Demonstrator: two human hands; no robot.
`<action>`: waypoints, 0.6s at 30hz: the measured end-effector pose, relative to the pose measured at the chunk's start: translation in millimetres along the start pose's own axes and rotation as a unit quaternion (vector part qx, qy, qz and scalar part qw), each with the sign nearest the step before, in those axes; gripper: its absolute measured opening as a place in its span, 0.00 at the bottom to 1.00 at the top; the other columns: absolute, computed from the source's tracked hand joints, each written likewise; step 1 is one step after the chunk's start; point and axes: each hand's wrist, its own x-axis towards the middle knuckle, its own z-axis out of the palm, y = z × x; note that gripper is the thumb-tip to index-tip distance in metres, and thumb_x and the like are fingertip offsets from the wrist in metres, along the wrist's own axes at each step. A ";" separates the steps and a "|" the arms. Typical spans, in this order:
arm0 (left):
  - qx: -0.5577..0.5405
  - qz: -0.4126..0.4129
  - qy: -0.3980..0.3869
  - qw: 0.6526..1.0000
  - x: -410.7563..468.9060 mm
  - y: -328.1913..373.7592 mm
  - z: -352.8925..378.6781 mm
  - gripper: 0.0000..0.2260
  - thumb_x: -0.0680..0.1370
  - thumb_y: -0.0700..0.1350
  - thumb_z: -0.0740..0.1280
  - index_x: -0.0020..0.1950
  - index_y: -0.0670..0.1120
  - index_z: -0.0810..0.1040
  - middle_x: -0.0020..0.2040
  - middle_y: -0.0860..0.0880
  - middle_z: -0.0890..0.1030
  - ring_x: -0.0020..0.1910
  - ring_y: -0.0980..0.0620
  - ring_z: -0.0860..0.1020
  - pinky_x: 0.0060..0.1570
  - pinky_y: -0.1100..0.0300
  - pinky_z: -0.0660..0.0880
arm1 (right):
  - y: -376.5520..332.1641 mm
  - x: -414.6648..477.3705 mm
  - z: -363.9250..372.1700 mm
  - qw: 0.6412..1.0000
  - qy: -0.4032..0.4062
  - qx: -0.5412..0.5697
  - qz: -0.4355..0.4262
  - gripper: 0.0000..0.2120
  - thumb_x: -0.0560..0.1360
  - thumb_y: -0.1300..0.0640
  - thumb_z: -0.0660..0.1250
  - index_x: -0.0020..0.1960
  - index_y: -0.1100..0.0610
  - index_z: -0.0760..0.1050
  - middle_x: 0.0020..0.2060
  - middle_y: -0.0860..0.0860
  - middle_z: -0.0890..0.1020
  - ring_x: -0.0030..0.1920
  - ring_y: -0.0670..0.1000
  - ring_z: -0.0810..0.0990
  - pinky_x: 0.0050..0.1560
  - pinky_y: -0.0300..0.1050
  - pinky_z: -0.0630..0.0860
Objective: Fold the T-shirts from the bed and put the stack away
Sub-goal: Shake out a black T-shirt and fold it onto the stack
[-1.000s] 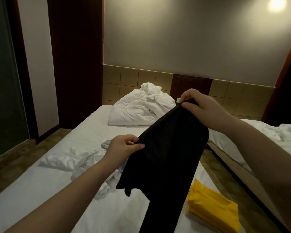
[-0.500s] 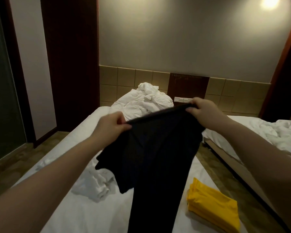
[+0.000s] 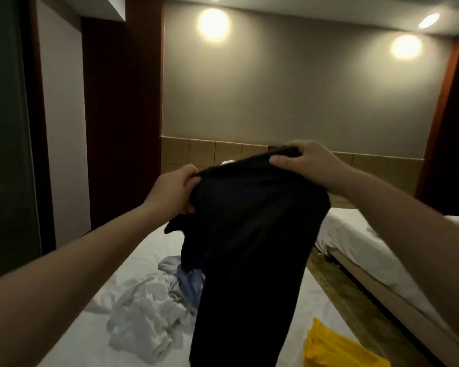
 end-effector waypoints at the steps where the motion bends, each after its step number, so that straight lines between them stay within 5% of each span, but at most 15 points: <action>1: 0.035 0.020 -0.016 0.999 -4.9 -3.9 -1.3 0.08 0.81 0.46 0.57 0.50 0.43 0.73 0.43 0.43 0.77 0.36 0.45 0.79 0.35 0.51 0.80 | -1.5 -2.3 -3.6 0.993 -0.105 -0.034 0.045 0.16 0.71 0.47 0.70 0.55 0.53 0.77 0.47 0.49 0.82 0.48 0.50 0.81 0.47 0.40 0.77; 3: 0.036 0.049 -0.004 0.998 -8.0 -9.5 -8.7 0.09 0.81 0.46 0.57 0.49 0.43 0.74 0.43 0.44 0.78 0.39 0.47 0.79 0.38 0.51 0.80 | 2.6 -3.5 -10.1 0.966 -0.220 -0.095 0.098 0.17 0.68 0.48 0.72 0.54 0.54 0.77 0.47 0.51 0.83 0.47 0.50 0.82 0.45 0.43 0.80; 6: 0.013 0.080 0.024 0.996 -6.1 -3.8 -16.2 0.09 0.81 0.45 0.58 0.51 0.42 0.75 0.43 0.45 0.78 0.38 0.48 0.78 0.37 0.55 0.78 | 3.9 3.1 -22.1 0.987 -0.150 -0.027 0.059 0.13 0.67 0.52 0.73 0.50 0.54 0.79 0.46 0.53 0.84 0.45 0.52 0.83 0.51 0.49 0.80; 8: 0.079 0.084 -0.026 0.993 -7.2 -3.5 -15.5 0.09 0.81 0.46 0.58 0.52 0.42 0.75 0.43 0.44 0.78 0.38 0.49 0.77 0.38 0.53 0.77 | -0.7 2.3 -22.9 0.979 -0.184 -0.067 0.046 0.15 0.68 0.51 0.73 0.54 0.53 0.79 0.48 0.53 0.83 0.47 0.51 0.82 0.53 0.50 0.79; 10: 0.098 0.089 -0.019 0.991 -7.9 -6.8 -16.3 0.09 0.81 0.46 0.58 0.52 0.42 0.75 0.43 0.43 0.78 0.37 0.49 0.77 0.40 0.51 0.76 | 0.7 1.5 -18.7 0.968 -0.209 -0.136 0.033 0.15 0.69 0.49 0.72 0.54 0.52 0.78 0.47 0.49 0.83 0.47 0.48 0.82 0.50 0.45 0.78; 18: 0.089 0.121 -0.012 0.989 -0.5 9.0 -39.8 0.08 0.80 0.45 0.60 0.52 0.43 0.76 0.44 0.45 0.79 0.39 0.46 0.80 0.43 0.50 0.78 | -1.2 -1.3 -29.4 0.992 -0.111 -0.046 -0.034 0.07 0.70 0.56 0.73 0.45 0.46 0.78 0.32 0.38 0.82 0.35 0.36 0.80 0.35 0.29 0.73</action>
